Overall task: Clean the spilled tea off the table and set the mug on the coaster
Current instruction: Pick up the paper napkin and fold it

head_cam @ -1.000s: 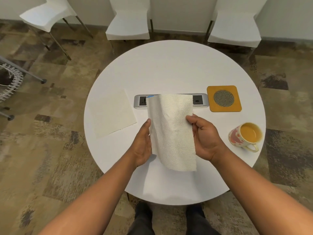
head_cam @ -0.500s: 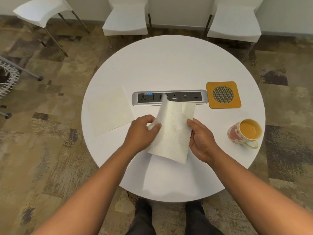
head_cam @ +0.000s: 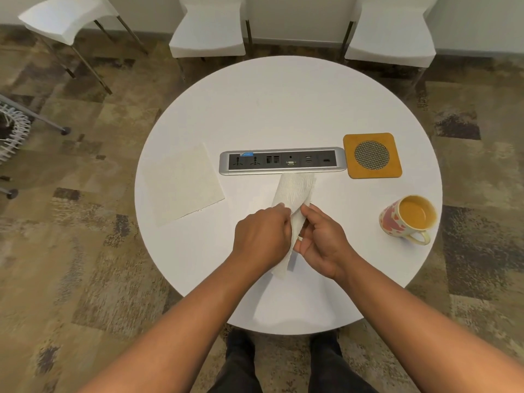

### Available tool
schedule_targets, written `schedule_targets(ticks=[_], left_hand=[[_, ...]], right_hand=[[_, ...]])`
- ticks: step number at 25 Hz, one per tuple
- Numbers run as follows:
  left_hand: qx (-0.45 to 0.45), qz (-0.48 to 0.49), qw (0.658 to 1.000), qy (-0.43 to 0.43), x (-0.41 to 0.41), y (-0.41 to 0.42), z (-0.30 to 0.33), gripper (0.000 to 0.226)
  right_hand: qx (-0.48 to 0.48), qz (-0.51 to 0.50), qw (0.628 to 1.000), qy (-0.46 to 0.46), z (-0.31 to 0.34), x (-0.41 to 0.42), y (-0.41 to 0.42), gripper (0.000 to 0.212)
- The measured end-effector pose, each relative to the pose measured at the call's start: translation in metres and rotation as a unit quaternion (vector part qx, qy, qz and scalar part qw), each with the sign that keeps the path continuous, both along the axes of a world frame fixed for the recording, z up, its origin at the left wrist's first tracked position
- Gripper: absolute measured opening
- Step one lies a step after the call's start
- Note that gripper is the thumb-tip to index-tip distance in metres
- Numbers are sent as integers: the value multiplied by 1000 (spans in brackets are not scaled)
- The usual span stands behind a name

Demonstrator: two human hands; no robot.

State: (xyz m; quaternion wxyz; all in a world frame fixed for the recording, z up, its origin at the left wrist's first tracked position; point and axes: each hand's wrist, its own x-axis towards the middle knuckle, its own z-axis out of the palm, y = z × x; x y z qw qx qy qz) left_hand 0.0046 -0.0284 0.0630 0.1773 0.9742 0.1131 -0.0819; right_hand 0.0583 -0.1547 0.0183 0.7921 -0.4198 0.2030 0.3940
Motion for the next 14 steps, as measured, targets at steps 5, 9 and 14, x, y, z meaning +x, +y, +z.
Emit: schedule_targets(ticks=[5, 9, 14], left_hand=[[0, -18, 1000, 15, -2, -4, 1, 30], [-1, -28, 999, 44, -2, -4, -3, 36], [-8, -24, 998, 53, 1, -6, -6, 39]], right_hand=[[30, -5, 1000, 10, 2, -2, 0, 29], [34, -5, 999, 10, 2, -1, 0, 29], [32, -12, 999, 12, 0, 3, -2, 33]])
